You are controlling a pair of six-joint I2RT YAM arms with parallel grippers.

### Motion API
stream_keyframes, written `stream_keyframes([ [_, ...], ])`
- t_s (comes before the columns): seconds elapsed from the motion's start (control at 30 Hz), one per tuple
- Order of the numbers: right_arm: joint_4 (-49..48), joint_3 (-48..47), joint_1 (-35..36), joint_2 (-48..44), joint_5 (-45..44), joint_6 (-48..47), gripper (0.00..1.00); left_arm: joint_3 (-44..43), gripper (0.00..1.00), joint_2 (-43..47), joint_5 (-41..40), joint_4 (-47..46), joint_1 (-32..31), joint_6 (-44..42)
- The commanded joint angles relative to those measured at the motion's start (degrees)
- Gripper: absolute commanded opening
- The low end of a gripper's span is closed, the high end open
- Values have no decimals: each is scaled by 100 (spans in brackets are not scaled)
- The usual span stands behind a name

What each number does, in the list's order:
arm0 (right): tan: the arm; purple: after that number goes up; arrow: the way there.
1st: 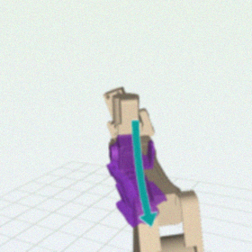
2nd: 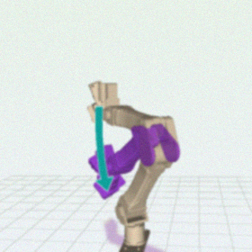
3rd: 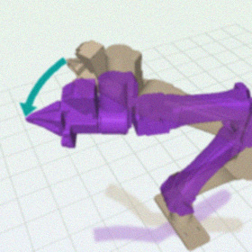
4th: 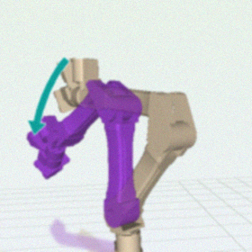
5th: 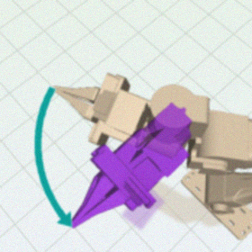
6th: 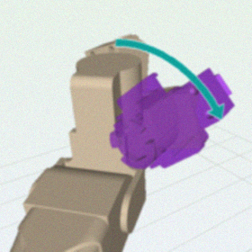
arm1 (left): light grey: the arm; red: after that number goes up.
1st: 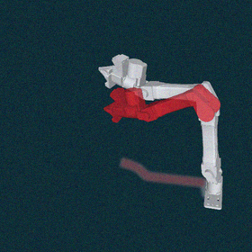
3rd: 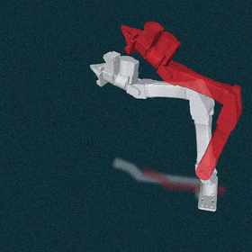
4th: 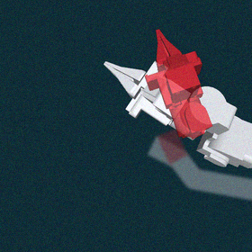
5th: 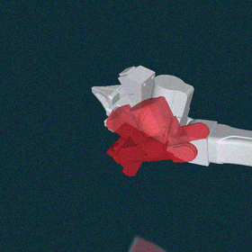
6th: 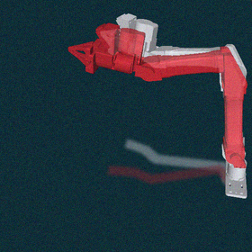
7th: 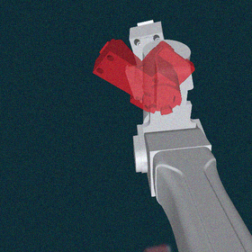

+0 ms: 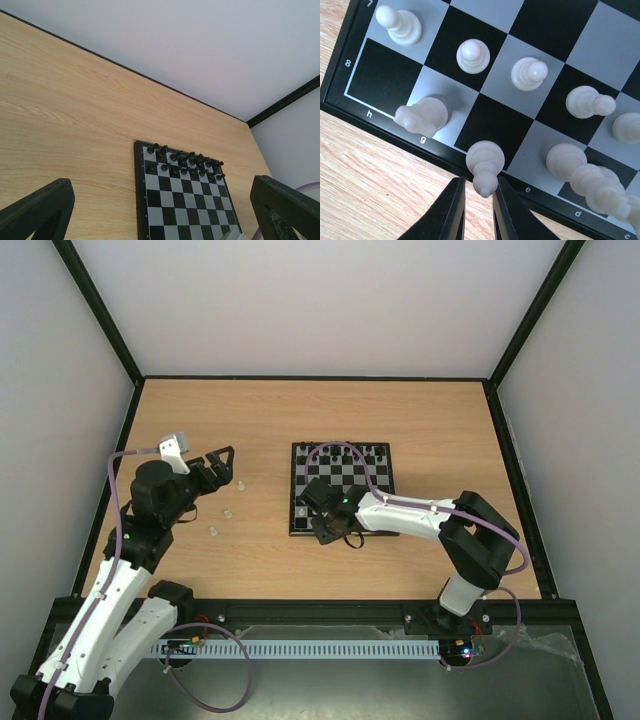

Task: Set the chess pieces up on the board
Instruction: Adjust the chess piece on the chessboard.

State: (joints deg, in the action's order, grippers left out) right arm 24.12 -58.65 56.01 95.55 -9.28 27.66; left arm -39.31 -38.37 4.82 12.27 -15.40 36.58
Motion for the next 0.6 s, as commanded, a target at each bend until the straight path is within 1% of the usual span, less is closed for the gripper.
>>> stream_keyframes([
  [0.0, 93, -147, -35, 86, -156, -15, 17, 9, 100, 55, -49, 56, 36, -46],
  [0.57, -23, -194, -255, 158, -181, -176, 17, 4, 99, 92, -60, 93, 31, -50],
])
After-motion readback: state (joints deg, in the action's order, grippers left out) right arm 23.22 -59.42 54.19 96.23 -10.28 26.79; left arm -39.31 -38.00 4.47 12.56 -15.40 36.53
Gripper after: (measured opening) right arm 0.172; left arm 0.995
